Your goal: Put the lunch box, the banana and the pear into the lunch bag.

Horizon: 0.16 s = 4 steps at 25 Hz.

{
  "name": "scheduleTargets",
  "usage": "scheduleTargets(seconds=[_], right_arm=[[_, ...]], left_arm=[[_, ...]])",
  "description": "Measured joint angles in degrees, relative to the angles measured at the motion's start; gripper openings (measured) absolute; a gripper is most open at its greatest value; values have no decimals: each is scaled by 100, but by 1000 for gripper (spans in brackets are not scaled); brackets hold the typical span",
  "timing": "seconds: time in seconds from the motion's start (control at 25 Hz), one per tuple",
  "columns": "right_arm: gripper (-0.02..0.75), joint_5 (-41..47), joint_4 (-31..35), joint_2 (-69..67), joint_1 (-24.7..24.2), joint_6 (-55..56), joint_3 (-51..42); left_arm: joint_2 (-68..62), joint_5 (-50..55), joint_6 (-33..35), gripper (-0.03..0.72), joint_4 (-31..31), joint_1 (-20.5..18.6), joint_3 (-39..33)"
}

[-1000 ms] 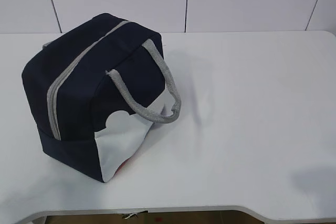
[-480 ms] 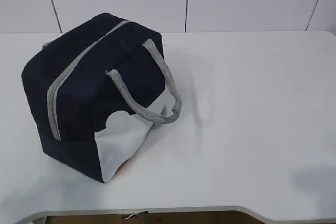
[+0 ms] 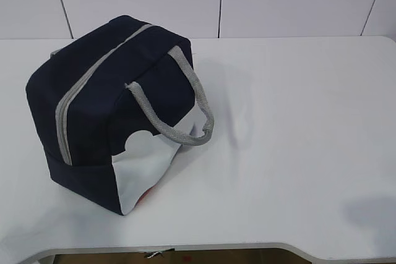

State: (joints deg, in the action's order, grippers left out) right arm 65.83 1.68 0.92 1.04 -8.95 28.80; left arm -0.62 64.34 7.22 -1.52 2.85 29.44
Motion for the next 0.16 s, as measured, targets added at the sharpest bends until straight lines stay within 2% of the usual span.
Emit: scheduleTargets(seconds=[0.16], right_arm=[[296, 0, 0, 0, 0, 0, 0]], left_arm=[[0, 0, 0, 237, 0, 0, 0]])
